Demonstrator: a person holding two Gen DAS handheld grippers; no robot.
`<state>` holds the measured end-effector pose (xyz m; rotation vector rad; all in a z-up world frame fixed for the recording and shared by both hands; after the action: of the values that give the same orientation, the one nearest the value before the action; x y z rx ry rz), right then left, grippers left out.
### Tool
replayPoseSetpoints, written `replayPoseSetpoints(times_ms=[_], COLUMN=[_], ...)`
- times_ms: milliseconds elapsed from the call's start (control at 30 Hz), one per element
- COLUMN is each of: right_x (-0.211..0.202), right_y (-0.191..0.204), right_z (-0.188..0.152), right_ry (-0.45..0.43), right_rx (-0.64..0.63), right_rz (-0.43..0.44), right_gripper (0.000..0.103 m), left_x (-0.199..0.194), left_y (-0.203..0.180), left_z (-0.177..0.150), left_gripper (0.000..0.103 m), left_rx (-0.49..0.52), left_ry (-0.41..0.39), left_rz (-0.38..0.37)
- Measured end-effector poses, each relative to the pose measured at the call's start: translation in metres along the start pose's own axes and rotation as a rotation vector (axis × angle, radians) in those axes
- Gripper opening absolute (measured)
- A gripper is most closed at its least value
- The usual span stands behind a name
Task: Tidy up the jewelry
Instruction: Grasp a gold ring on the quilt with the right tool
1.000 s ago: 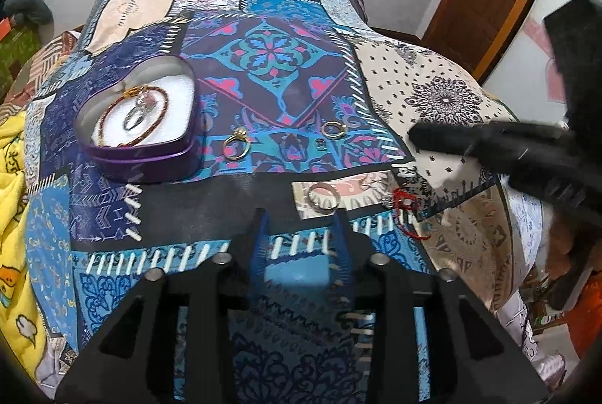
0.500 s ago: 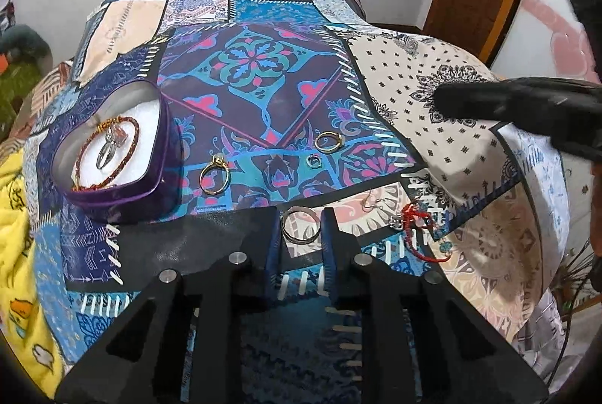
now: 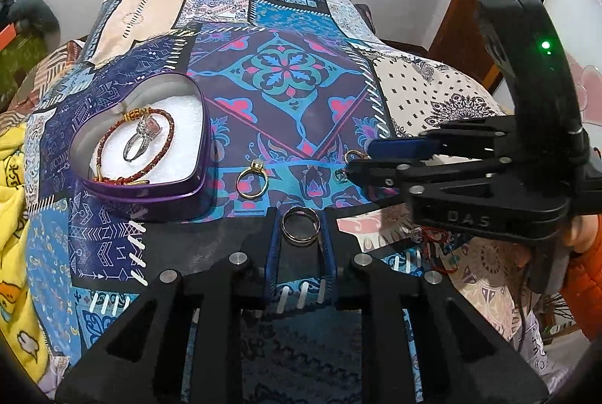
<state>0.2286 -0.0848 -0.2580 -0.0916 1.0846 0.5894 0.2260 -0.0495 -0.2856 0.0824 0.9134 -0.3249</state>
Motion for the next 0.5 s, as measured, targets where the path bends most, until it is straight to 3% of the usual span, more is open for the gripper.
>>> replayPoseSetpoints(times_ms=[67, 167, 500], right_x=[0.001, 0.000, -0.028], right_y=[0.001, -0.002, 0.004], right_z=[0.001, -0.001, 0.004], right_ry=[-0.002, -0.019, -0.054], right_rx=[0.002, 0.019, 0.073], right_rz=[0.013, 0.006, 0.032], right_gripper=[0.027, 0.017, 0.017], left_x=[0.000, 0.000, -0.020], left_y=[0.000, 0.000, 0.005], left_z=[0.000, 0.001, 0.011], left_gripper=[0.020, 0.020, 0.020], left_rx=[0.001, -0.003, -0.019], left_ry=[-0.002, -0.004, -0.038], left_rz=[0.002, 0.000, 0.011])
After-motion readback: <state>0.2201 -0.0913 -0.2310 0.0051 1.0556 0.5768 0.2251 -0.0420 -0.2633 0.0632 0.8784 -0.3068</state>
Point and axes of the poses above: each gripper's, at about its wrist camera, not at the fingertips, and x roughly the way its jaws point, y to its left, z to its top, the point moved 8 cm from there along x, roughly the way its jaws point, and after that the axes turned 9 degrees about x, right-handed, at the moved point
